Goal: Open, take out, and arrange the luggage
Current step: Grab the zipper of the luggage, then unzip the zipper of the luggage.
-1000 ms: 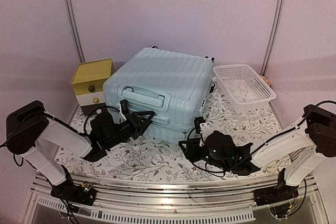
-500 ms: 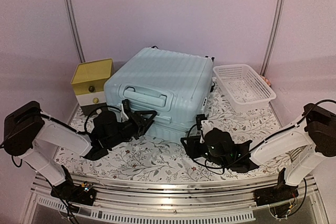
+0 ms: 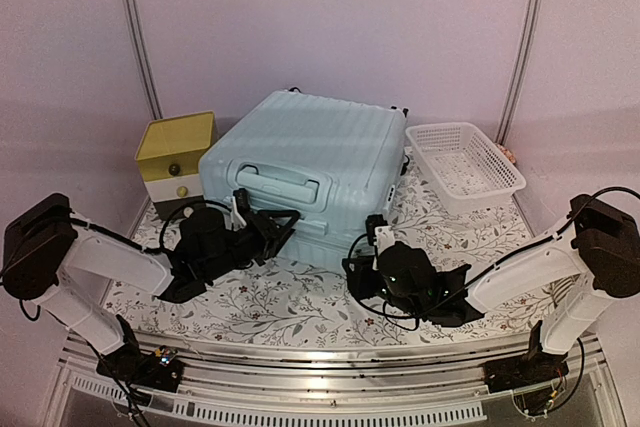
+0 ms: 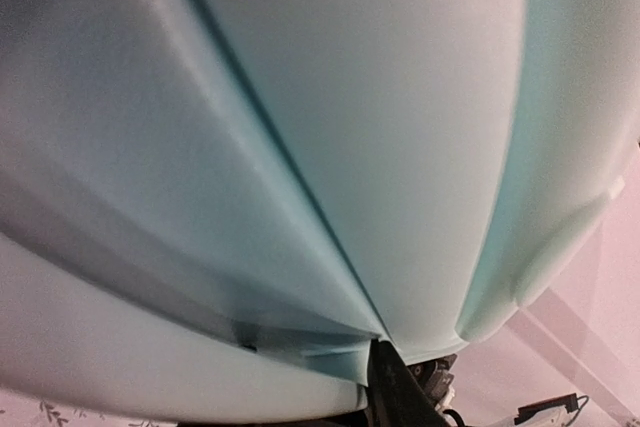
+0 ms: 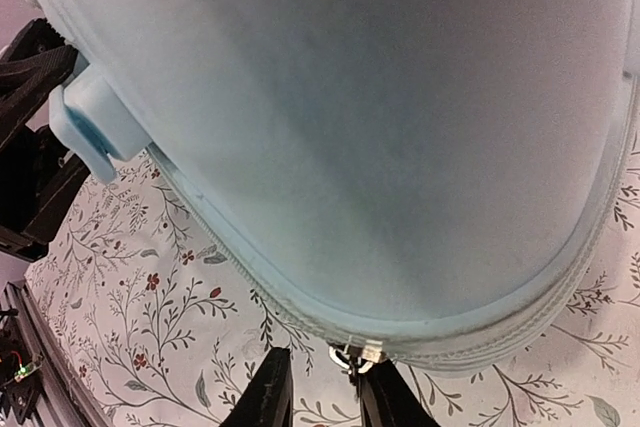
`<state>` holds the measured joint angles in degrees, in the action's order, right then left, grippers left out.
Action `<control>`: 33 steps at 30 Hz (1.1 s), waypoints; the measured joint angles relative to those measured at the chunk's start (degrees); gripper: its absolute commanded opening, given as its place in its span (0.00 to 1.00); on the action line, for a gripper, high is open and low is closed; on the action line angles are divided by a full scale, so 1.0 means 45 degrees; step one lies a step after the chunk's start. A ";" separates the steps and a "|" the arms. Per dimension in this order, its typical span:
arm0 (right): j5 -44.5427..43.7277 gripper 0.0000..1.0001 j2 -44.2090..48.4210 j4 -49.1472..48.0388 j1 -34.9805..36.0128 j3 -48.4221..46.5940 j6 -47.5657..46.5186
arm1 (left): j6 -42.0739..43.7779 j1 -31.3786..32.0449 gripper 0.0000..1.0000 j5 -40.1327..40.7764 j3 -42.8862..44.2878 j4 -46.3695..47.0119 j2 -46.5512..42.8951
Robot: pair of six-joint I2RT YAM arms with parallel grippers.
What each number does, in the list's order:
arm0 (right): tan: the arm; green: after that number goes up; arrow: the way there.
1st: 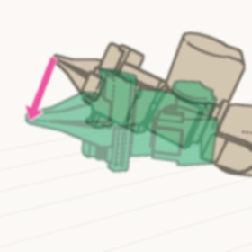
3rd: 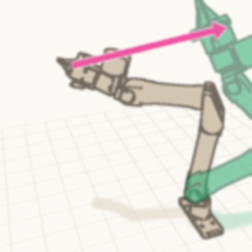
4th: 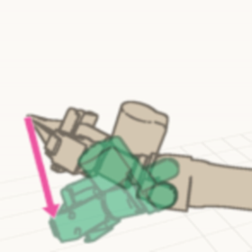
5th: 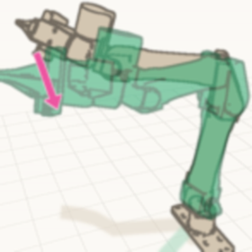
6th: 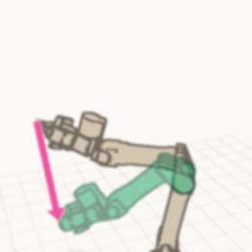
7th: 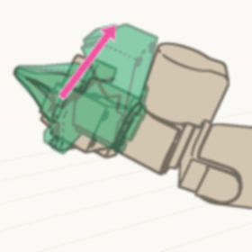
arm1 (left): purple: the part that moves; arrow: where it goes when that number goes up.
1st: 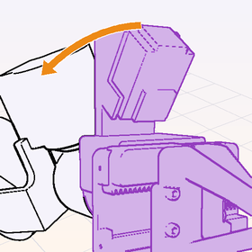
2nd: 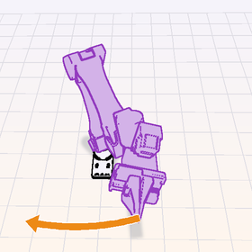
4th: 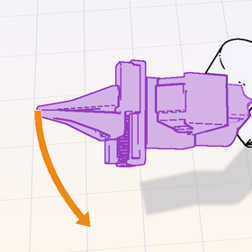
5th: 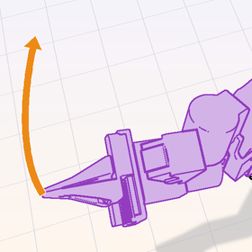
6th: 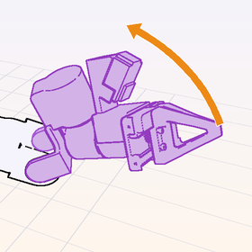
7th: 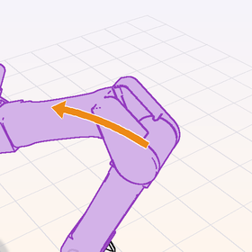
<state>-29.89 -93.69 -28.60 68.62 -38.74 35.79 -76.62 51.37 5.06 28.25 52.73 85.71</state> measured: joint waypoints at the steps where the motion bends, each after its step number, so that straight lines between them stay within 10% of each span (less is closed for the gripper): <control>1: -0.0015 0.13 -0.0010 0.0010 0.0000 -0.0010 0.0034 | 0.0005 0.0000 0.10 0.0000 0.0000 -0.0005 -0.0005; 18: 0.0170 0.01 0.1851 0.0452 -0.0525 0.1452 0.0034 | -0.0131 0.0019 0.10 0.0049 -0.0063 -0.1146 -0.0855; 33: 0.6067 0.02 0.3575 0.1817 -0.4901 0.1486 -0.2793 | -0.0287 0.0049 0.09 0.0141 -0.1083 -0.2166 -0.2696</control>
<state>-2.59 -77.60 -20.43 46.57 -32.05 23.22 -77.91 51.59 5.69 23.38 42.98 73.58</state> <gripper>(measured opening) 0.021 0.326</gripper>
